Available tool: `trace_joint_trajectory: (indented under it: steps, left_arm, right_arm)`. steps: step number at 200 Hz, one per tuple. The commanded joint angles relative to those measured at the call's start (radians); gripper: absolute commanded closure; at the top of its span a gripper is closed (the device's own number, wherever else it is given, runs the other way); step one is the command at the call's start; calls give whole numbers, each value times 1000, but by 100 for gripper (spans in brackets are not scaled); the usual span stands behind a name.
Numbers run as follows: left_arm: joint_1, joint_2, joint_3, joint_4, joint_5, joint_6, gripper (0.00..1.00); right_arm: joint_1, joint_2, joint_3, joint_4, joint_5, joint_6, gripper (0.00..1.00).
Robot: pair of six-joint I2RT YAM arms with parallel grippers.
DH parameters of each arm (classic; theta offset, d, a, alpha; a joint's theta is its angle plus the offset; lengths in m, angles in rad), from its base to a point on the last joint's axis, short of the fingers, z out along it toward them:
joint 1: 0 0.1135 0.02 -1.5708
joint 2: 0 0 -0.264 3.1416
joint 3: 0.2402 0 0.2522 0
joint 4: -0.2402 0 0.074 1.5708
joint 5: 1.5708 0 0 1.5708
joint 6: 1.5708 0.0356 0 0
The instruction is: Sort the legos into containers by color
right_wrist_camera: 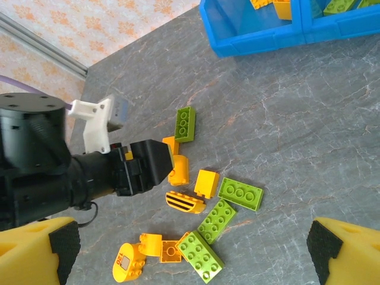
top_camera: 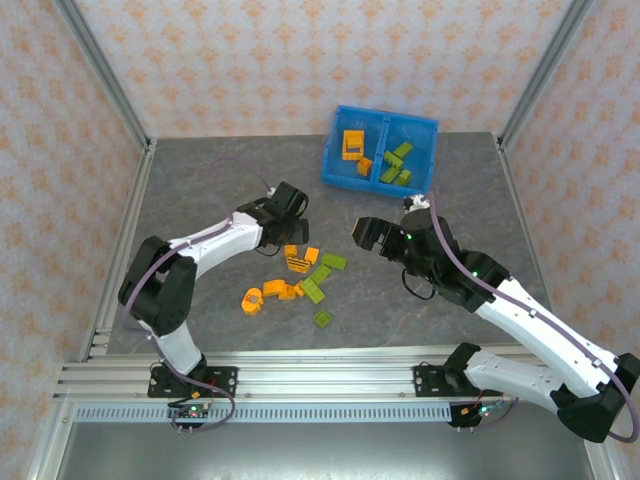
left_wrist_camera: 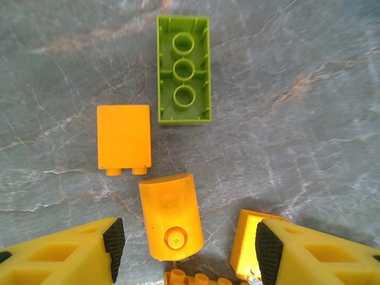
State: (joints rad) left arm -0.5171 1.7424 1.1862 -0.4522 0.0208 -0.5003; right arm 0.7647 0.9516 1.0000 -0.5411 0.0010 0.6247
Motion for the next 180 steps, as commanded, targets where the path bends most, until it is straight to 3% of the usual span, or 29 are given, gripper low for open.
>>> trace_joint_trajectory:
  steps: [1, 77, 100, 130, 180]
  left_arm:
    - [0, 39, -5, 36, -24, -29, 37]
    - [0, 139, -43, 91, -35, -75, 45]
    - [0, 147, -49, 103, -31, -77, 54]
    - [-2, 71, -41, 88, -3, -70, 67]
    - [-30, -111, 113, -28, -21, 36, 67]
  right_arm:
    - [-5, -20, 0, -36, 21, 0, 1]
    - [-6, -7, 14, -30, 24, -7, 1]
    - [-5, -1, 20, -31, 22, -6, 1]
    - [-5, 1, 21, -31, 28, -2, 1]
    - [-5, -1, 16, 3, 5, -3, 1]
